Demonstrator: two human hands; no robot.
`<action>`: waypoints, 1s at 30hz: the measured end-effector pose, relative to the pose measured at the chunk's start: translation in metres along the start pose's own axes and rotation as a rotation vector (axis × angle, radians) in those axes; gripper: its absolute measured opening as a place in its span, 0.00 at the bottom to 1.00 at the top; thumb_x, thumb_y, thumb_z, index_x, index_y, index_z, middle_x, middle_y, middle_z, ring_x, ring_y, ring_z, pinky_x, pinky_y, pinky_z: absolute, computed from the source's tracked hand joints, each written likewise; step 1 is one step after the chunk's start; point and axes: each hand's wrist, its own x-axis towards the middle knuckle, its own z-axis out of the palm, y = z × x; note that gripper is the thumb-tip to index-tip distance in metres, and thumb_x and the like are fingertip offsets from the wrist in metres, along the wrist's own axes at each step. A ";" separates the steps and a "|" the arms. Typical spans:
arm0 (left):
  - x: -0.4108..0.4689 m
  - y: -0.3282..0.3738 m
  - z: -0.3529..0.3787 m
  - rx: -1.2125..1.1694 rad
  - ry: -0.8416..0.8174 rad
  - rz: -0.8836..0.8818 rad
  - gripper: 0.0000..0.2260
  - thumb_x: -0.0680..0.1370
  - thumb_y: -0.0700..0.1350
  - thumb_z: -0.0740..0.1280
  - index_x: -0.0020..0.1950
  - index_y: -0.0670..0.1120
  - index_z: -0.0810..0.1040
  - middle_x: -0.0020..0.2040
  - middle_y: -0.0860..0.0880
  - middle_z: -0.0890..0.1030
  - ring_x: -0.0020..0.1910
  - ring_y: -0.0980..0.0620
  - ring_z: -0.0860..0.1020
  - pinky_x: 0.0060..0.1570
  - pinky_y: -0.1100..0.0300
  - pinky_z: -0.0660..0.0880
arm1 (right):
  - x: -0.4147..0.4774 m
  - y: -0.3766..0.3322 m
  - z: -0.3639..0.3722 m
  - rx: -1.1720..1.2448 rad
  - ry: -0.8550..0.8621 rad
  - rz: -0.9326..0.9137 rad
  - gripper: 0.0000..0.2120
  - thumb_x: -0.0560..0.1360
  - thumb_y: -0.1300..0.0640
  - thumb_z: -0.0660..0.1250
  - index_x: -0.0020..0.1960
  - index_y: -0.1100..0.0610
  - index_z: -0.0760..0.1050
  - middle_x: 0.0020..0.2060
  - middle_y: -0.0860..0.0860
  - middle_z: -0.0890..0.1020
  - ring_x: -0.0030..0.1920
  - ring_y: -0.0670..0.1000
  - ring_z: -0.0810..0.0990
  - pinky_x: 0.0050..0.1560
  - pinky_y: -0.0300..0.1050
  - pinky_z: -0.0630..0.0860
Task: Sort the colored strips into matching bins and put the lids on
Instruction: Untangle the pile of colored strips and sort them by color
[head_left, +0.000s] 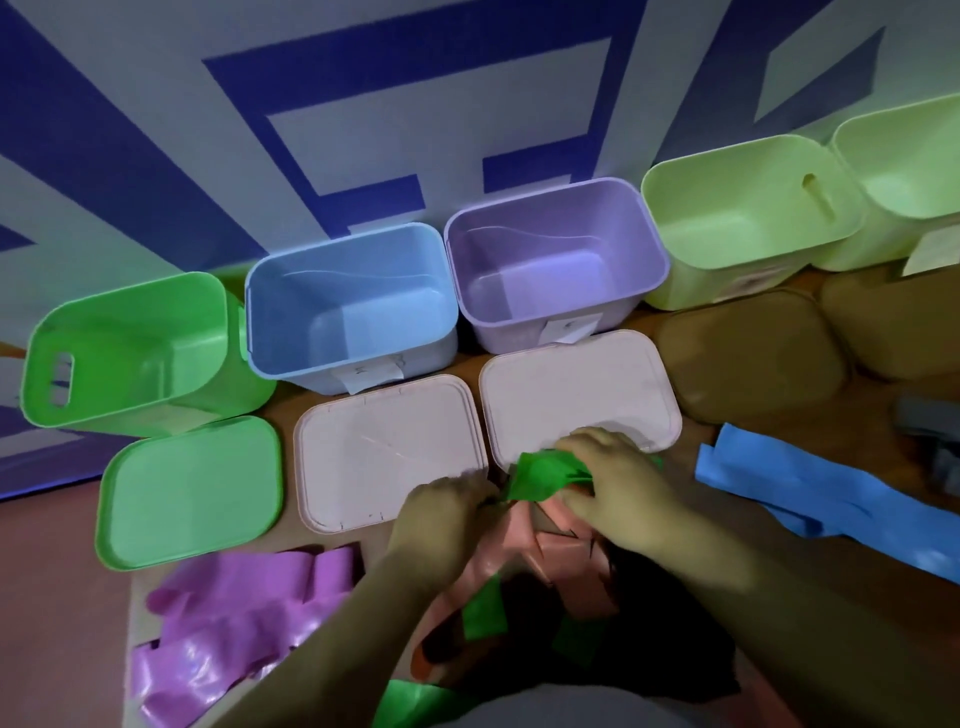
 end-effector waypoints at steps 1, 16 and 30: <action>0.001 0.001 -0.003 -0.029 0.016 0.004 0.07 0.76 0.53 0.67 0.50 0.53 0.81 0.45 0.51 0.84 0.43 0.48 0.82 0.41 0.56 0.77 | 0.003 0.000 0.000 0.004 -0.011 -0.017 0.30 0.67 0.46 0.72 0.68 0.49 0.73 0.65 0.48 0.76 0.63 0.56 0.75 0.63 0.49 0.72; -0.012 -0.014 -0.091 -0.367 0.446 -0.077 0.09 0.77 0.37 0.69 0.52 0.50 0.84 0.42 0.58 0.80 0.44 0.62 0.78 0.47 0.70 0.71 | 0.003 -0.032 -0.031 0.332 0.086 -0.092 0.21 0.69 0.58 0.73 0.57 0.41 0.73 0.43 0.39 0.79 0.42 0.41 0.78 0.48 0.48 0.79; -0.178 -0.080 -0.061 -0.496 0.417 -0.314 0.13 0.78 0.37 0.70 0.43 0.57 0.79 0.39 0.58 0.83 0.41 0.60 0.81 0.41 0.67 0.77 | -0.063 -0.120 0.026 0.299 -0.030 -0.226 0.15 0.73 0.52 0.73 0.56 0.38 0.77 0.43 0.38 0.84 0.44 0.36 0.81 0.47 0.38 0.79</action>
